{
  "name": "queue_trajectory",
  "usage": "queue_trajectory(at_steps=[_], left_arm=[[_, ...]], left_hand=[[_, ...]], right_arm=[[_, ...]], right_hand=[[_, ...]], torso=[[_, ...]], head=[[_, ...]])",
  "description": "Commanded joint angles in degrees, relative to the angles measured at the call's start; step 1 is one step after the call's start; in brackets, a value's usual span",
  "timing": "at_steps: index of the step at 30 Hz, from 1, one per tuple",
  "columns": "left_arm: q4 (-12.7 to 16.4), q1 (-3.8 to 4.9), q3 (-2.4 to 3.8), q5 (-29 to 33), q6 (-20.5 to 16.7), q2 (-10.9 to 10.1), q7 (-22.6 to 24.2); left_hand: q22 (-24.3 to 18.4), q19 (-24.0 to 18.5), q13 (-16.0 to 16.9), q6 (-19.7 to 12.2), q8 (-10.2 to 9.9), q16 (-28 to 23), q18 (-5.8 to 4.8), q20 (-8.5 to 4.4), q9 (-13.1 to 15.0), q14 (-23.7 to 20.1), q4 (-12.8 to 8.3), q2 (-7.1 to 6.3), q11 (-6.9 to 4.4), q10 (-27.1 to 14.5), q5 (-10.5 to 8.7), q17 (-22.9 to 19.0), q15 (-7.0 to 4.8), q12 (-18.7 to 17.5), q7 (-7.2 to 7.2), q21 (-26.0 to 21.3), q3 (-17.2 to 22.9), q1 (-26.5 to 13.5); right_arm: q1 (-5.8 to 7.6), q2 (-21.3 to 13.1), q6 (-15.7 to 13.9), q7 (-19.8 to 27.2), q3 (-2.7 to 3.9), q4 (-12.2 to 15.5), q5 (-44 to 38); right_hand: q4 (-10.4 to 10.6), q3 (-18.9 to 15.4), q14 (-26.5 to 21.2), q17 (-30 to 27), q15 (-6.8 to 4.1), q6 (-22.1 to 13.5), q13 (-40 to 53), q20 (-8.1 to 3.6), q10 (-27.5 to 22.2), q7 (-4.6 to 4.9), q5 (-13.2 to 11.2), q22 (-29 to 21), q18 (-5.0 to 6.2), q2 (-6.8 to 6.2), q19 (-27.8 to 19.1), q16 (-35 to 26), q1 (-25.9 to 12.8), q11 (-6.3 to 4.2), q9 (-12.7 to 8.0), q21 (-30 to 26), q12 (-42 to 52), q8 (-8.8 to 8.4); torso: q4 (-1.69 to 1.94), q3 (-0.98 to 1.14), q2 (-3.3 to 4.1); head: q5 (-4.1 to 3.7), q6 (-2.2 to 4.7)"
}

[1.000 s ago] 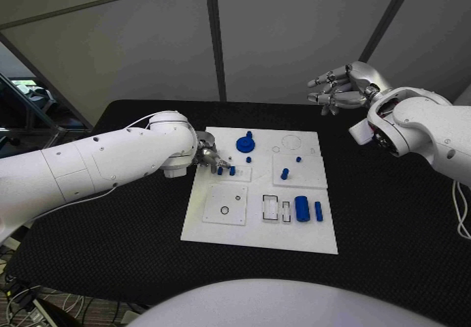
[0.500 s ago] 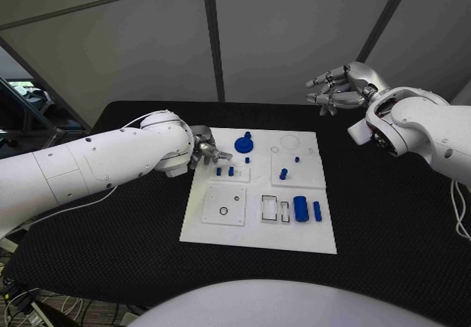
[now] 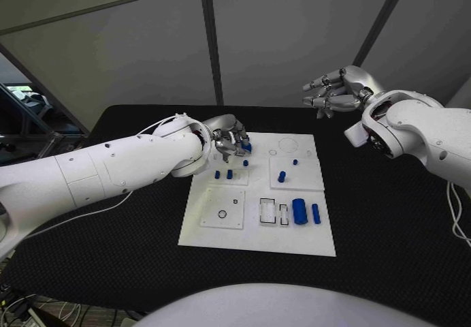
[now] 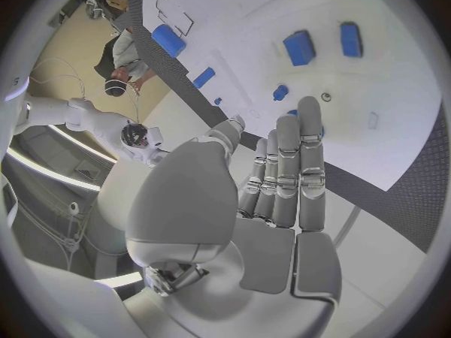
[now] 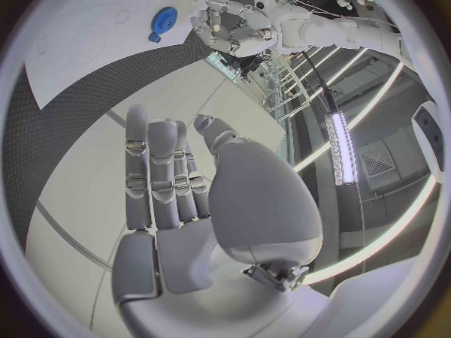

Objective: Assemble the parts on the task board

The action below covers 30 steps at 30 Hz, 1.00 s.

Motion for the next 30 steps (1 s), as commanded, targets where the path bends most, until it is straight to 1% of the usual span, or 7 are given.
queue_trajectory(at_steps=[1, 2, 4, 7, 11, 18, 30], left_arm=[[-1.7, 0.05, -0.74, -7.6, -3.9, 1.1, 8.6], [-2.2, 0.06, -1.03, -8.5, -3.5, 1.6, 8.7], [-3.2, 0.06, -1.46, -10.5, -2.7, 2.3, 8.6], [-4.3, 0.04, -1.80, -12.7, -1.4, 3.4, 8.1], [-5.6, -0.04, -2.01, -14.9, 0.2, 4.5, 6.9], [-7.1, -0.25, -2.12, -17.4, 2.9, 5.6, 4.6], [-7.4, -0.71, -2.13, -18.9, 6.8, 5.8, 2.3]], left_hand=[[0.9, 1.6, -3.1, 2.5, -2.4, 6.0, -0.73, -0.16, -2.2, 2.6, -0.2, 0.09, -0.16, 1.5, -0.21, 3.4, -0.36, -2.8, -0.24, 1.2, -0.8, 1.4], [1.6, 2.1, -4.7, 3.6, -3.9, 7.8, -0.99, -0.15, -3.4, 2.9, -0.3, 0.11, -0.19, 2.5, -0.24, 4.0, -0.46, -4.2, -0.33, 2.0, -1.1, 1.8], [5.7, 3.3, -6.6, 4.7, -5.6, 10.6, -1.44, -0.37, -4.7, 3.5, -0.8, 0.27, -0.27, 2.8, -0.16, 5.2, -0.42, -6.1, -0.52, 6.2, -1.3, 2.9], [15.2, 7.0, -8.9, 6.4, -7.6, 17.9, -3.04, -0.65, -6.1, 7.0, -1.3, 0.74, -0.72, 4.0, -0.02, 10.3, -0.93, -8.2, -1.11, 16.7, -0.9, 3.9], [24.9, 10.3, -12.0, 8.6, -10.3, 25.2, -4.60, -1.16, -7.8, 10.7, -1.4, 0.58, -0.87, 6.4, -0.02, 15.6, -1.45, -11.4, -1.37, 27.3, -0.2, 4.1], [29.1, 11.5, -14.7, 11.3, -13.0, 29.6, -5.08, -1.97, -8.8, 13.2, -1.7, 0.27, -1.52, 9.3, 0.00, 18.7, -2.30, -14.6, -2.08, 31.6, 1.0, 4.1], [30.2, 11.9, -15.7, 12.7, -14.2, 30.7, -5.20, -2.44, -9.0, 13.8, -2.0, 0.05, -1.84, 11.2, -0.06, 19.1, -2.73, -16.2, -2.38, 32.8, 1.9, 4.0]], right_arm=[[0.08, 0.2, 0.4, 0.6, 0.03, 0.0, -0.2], [0.08, 0.2, 0.4, 0.5, 0.03, 0.0, -0.2], [0.07, 0.2, 0.4, 0.5, 0.02, 0.0, -0.2], [0.07, 0.2, 0.4, 0.5, 0.02, 0.0, -0.2], [0.06, 0.3, 0.5, 0.5, 0.02, 0.0, -0.2], [0.06, 0.4, 0.5, 0.5, 0.02, 0.0, -0.2], [0.05, 0.4, 0.6, 0.5, 0.02, 0.1, -0.2]], right_hand=[[0.2, 0.2, 0.3, 0.0, 0.19, -0.3, -0.1, 0.09, -0.2, 0.01, 0.4, -0.1, 0.70, -0.21, 0.5, -0.3, -0.4, 0.05, 0.1, -0.2, 0.1, 0.27], [0.2, 0.2, 0.3, 0.0, 0.19, -0.3, -0.1, 0.09, -0.2, 0.01, 0.4, -0.1, 0.70, -0.21, 0.5, -0.3, -0.4, 0.05, 0.1, -0.2, 0.1, 0.27], [0.2, 0.3, 0.3, 0.1, 0.18, -0.3, -0.1, 0.09, -0.2, 0.01, 0.4, -0.1, 0.70, -0.20, 0.5, -0.2, -0.4, 0.04, 0.1, -0.2, 0.1, 0.28], [0.2, 0.3, 0.3, 0.1, 0.18, -0.3, -0.1, 0.09, -0.2, 0.01, 0.4, -0.1, 0.70, -0.20, 0.5, -0.2, -0.4, 0.04, 0.1, -0.2, 0.1, 0.28], [0.2, 0.3, 0.3, 0.1, 0.18, -0.3, -0.1, 0.09, -0.2, 0.01, 0.4, -0.1, 0.70, -0.20, 0.5, -0.2, -0.4, 0.04, 0.1, -0.2, 0.1, 0.28], [0.2, 0.3, 0.3, 0.1, 0.18, -0.3, -0.1, 0.09, -0.2, 0.01, 0.4, -0.1, 0.70, -0.20, 0.5, -0.2, -0.4, 0.04, 0.1, -0.2, 0.1, 0.28], [0.2, 0.3, 0.4, 0.2, 0.16, -0.3, -0.1, 0.09, -0.2, -0.01, 0.4, -0.1, 0.71, -0.18, 0.5, -0.1, -0.3, 0.02, 0.1, -0.2, 0.2, 0.30]], torso=[[-0.05, 0.00, 0.00], [0.00, -0.01, 0.02], [0.04, -0.03, 0.07], [-0.05, -0.03, 0.14], [0.01, -0.02, 0.08], [0.00, 0.01, 0.04], [0.05, 0.02, 0.02]], head=[[-0.12, 0.17], [-0.17, 0.17], [-0.21, 0.18], [-0.12, 0.22], [-0.18, 0.21], [-0.22, 0.09], [-0.46, -0.11]])
